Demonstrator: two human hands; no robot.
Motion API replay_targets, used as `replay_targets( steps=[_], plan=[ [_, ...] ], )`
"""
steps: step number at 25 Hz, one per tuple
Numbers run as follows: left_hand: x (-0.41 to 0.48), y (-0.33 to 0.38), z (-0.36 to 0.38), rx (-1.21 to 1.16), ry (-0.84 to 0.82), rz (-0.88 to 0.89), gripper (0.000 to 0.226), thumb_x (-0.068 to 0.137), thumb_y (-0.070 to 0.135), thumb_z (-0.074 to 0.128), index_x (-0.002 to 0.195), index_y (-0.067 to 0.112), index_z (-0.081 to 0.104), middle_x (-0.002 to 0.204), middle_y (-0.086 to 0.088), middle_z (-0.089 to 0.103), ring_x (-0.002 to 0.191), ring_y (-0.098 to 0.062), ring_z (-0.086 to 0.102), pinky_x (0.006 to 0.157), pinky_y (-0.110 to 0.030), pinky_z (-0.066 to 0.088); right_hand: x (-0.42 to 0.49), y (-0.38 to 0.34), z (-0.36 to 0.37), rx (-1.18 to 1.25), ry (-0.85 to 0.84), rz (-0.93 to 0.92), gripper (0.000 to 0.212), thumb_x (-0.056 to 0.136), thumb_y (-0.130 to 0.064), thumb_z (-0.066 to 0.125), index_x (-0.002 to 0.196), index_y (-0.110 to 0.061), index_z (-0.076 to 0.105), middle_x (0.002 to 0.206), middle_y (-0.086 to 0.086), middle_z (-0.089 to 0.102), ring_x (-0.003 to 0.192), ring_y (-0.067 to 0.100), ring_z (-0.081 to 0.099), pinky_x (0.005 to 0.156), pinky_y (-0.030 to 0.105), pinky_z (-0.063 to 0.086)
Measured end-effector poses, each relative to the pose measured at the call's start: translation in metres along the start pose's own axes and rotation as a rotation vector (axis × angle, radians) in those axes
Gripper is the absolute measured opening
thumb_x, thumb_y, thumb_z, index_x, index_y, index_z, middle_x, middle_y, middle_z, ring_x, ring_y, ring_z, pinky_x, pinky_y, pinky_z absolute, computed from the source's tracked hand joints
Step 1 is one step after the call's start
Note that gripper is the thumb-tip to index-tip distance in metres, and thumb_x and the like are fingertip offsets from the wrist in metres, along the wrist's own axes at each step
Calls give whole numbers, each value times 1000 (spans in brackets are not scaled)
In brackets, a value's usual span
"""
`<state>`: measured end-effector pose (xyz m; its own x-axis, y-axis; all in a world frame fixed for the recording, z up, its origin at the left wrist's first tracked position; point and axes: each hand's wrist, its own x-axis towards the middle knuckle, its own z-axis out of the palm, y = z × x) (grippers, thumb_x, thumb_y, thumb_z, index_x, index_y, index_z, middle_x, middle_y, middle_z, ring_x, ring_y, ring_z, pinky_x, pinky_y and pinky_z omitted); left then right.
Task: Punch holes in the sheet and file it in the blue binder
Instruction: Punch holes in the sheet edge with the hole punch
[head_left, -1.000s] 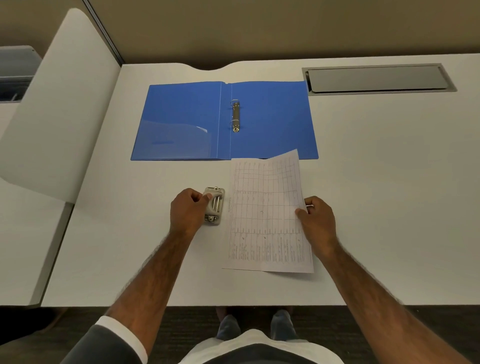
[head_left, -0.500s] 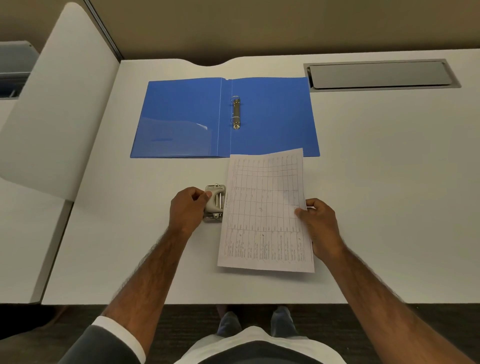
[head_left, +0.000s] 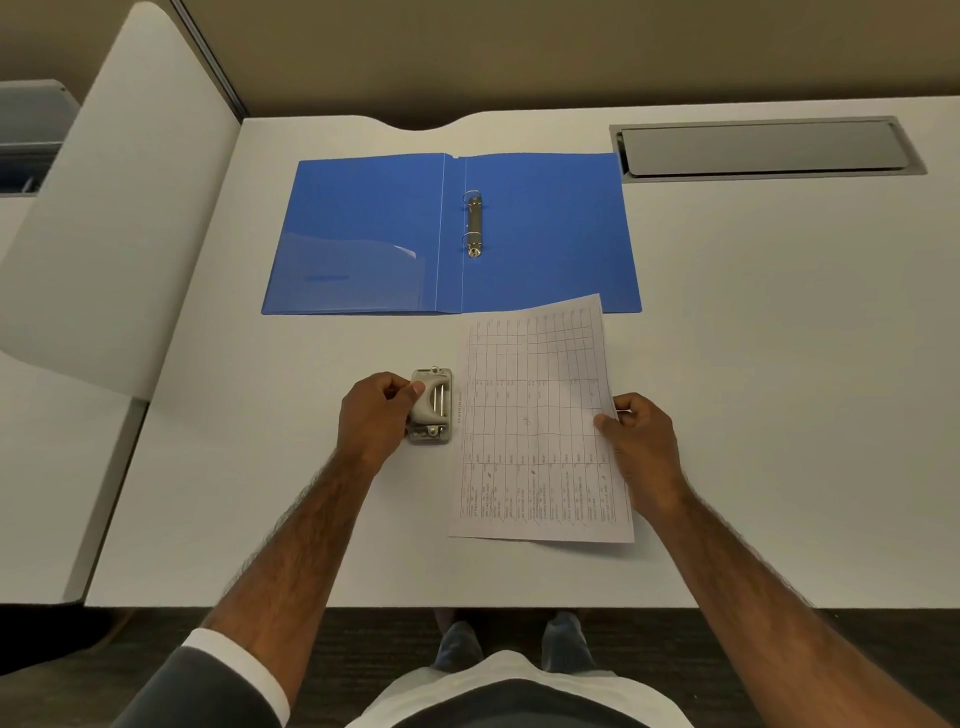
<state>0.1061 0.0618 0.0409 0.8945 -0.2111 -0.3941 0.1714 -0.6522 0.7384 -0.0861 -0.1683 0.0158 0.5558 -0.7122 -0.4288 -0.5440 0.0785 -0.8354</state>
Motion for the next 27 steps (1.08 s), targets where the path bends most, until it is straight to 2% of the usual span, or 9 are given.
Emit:
replay_targets(
  steps=[10,16,27],
  plan=[
    [2,0,1,7,2,0,22,93,32,65,94,10,68,90,-7,72,81,-25,71,77,-45,61,-1,0,-6,82,-21,52,6,92,-21,63,98,-20,63,101,-2,74,79,19,74,67,34,61],
    [2,1,3,13,9,4,19,93,32,65,92,13,68,87,-6,72,77,-24,71,71,-41,62,-1,-4,-5,76,-49,42,6,93,-21,62,98,-18,62,103,0,73,83,22,74,75,42,62],
    [3,0,3,-23,-1,-7,20,93,31,65,93,11,68,86,-5,72,79,-24,70,71,-40,62,-2,-2,-2,16,-21,13,2,94,-19,61,95,-18,61,101,2,73,84,23,73,78,43,61]
  ],
)
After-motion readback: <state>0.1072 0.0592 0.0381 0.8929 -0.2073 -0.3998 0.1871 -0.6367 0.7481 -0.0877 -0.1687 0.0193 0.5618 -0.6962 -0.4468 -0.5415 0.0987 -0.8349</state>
